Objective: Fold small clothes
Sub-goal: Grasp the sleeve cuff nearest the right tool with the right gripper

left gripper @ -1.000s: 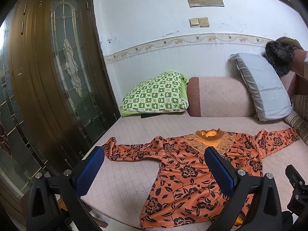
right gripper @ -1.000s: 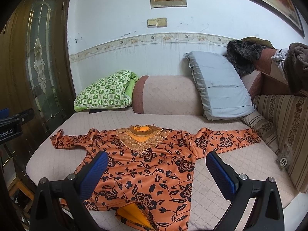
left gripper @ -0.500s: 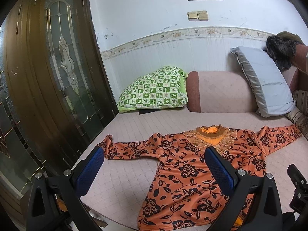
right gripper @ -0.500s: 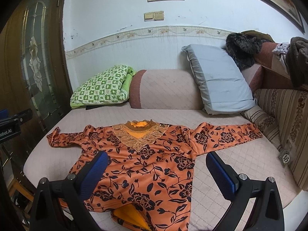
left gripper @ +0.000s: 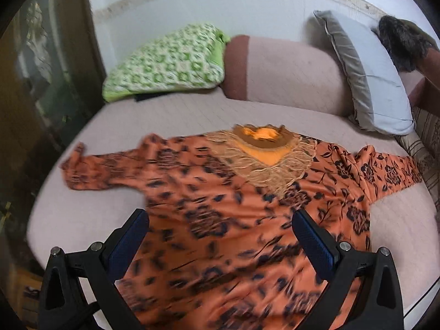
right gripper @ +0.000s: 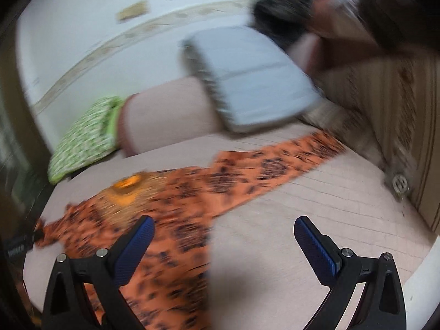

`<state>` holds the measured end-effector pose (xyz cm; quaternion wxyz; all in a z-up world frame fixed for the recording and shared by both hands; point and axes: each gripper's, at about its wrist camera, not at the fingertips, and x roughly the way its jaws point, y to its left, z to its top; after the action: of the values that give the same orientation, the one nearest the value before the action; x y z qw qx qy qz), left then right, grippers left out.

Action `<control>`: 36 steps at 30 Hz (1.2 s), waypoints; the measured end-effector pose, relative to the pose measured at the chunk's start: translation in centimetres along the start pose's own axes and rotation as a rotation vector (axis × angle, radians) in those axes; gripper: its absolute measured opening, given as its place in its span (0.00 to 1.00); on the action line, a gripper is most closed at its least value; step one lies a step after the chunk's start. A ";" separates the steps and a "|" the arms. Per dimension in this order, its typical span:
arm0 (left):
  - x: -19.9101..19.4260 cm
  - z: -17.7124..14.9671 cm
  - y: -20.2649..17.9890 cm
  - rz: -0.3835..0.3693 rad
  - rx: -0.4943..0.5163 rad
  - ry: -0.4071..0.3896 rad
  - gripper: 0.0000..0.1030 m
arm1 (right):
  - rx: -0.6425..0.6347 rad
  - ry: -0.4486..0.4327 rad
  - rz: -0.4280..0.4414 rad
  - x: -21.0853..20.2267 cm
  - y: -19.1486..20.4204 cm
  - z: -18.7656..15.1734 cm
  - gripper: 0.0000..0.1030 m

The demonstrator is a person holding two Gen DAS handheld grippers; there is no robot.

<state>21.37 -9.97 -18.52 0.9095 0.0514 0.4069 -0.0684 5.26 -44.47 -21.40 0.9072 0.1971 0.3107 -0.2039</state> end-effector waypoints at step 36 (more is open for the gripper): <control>13.8 3.6 -0.8 0.105 -0.015 -0.067 1.00 | 0.652 -0.059 0.083 25.1 -22.8 14.5 0.07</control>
<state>32.97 -12.48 -26.43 0.9252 0.0634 0.3736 -0.0190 19.22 -76.85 -32.23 0.8126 0.4835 0.1945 -0.2610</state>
